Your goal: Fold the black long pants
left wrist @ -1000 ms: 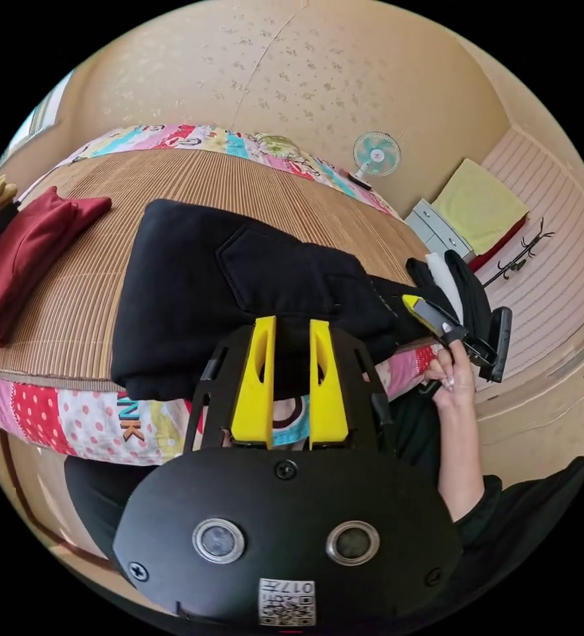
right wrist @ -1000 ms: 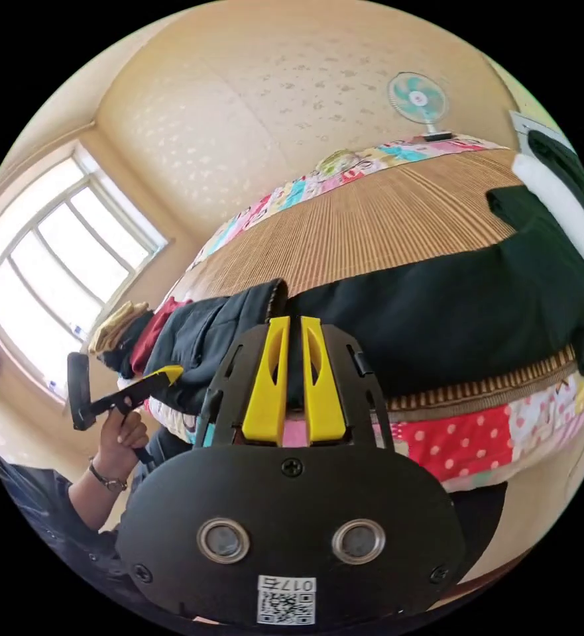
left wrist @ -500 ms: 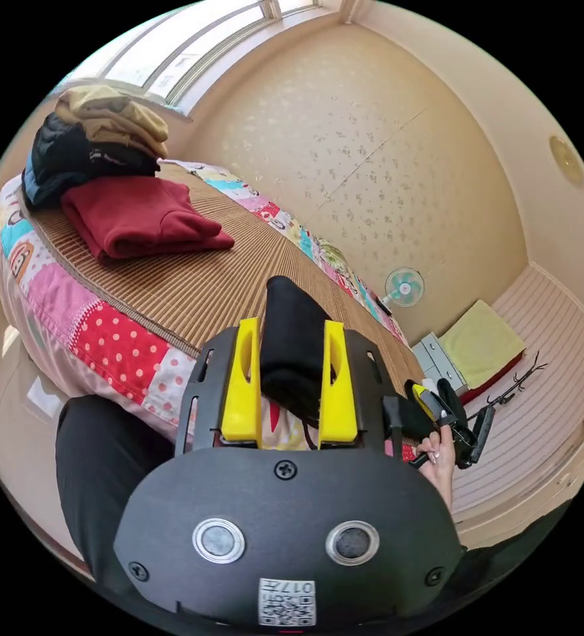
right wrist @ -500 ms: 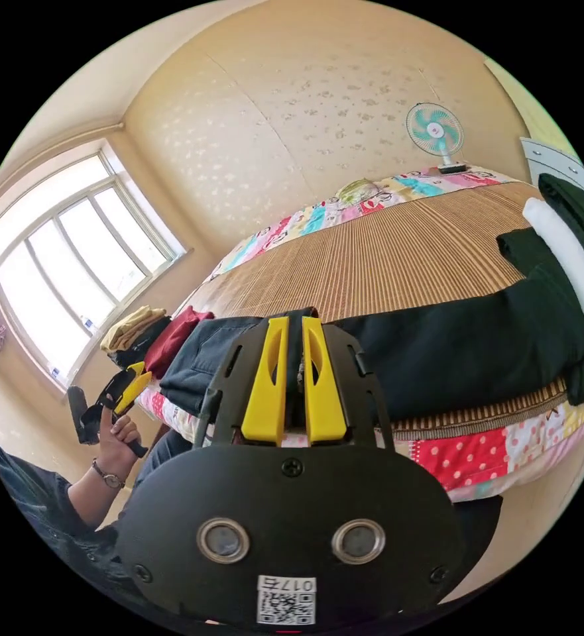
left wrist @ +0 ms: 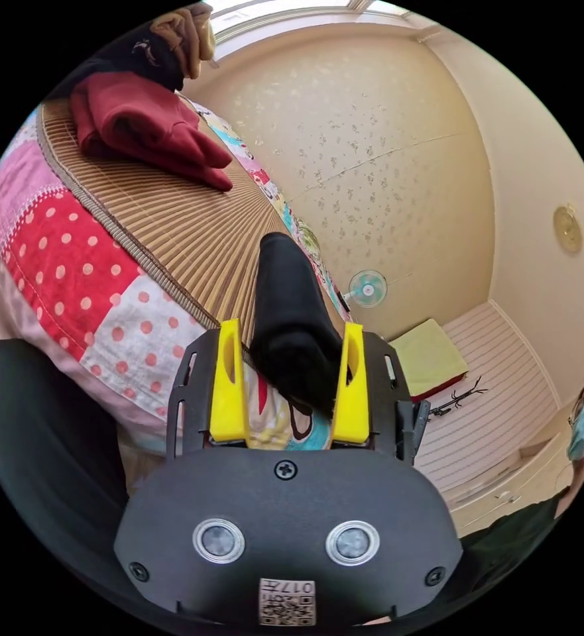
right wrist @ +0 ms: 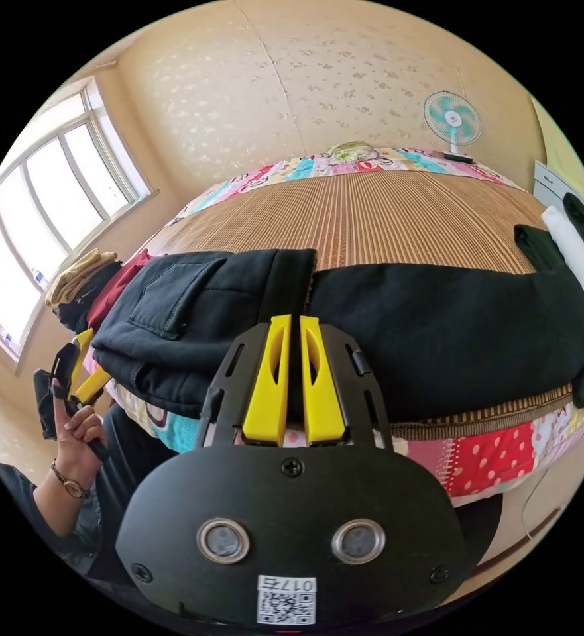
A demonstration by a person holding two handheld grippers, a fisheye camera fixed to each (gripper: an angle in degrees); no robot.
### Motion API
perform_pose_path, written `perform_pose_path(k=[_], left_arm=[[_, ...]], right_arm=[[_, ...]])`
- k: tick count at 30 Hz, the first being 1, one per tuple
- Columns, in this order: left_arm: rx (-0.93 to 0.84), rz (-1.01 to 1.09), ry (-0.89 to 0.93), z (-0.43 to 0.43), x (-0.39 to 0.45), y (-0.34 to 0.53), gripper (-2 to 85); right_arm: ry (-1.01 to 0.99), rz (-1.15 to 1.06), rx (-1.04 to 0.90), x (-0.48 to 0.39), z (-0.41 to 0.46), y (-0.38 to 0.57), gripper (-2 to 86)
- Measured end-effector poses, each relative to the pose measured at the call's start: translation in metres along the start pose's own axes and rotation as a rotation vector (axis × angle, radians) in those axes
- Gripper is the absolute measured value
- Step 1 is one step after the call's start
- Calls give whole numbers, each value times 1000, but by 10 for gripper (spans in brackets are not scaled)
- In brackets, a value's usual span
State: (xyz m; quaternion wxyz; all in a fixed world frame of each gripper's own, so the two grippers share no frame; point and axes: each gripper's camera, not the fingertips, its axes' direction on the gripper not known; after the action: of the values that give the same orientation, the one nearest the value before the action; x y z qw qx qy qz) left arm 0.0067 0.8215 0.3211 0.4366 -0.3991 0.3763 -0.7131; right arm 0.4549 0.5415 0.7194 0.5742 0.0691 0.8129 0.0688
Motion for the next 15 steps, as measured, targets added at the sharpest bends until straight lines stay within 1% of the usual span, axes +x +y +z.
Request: perform_pose_path(k=[1, 3, 6, 8, 10, 13, 15], left_arm=[[1, -17, 35, 0, 1, -3, 209], [34, -32, 18, -5, 5, -8, 216], [12, -2, -41, -6, 3, -25, 213], [41, -15, -92, -15, -6, -36, 207], [60, 0, -103, -19, -10, -41, 204], [-27, 9, 3, -4, -19, -42, 200], [3, 6, -4, -8, -19, -35, 195]], right_arm=[[-13, 9, 2, 3, 1, -1, 26], [-25, 13, 2, 6, 3, -3, 26], [-39, 14, 4, 11, 4, -6, 26], [-48, 13, 10, 14, 5, -7, 26], [-73, 22, 17, 21, 6, -9, 26], [-111, 44, 21, 31, 7, -12, 26], [-124, 51, 19, 36, 7, -15, 26]])
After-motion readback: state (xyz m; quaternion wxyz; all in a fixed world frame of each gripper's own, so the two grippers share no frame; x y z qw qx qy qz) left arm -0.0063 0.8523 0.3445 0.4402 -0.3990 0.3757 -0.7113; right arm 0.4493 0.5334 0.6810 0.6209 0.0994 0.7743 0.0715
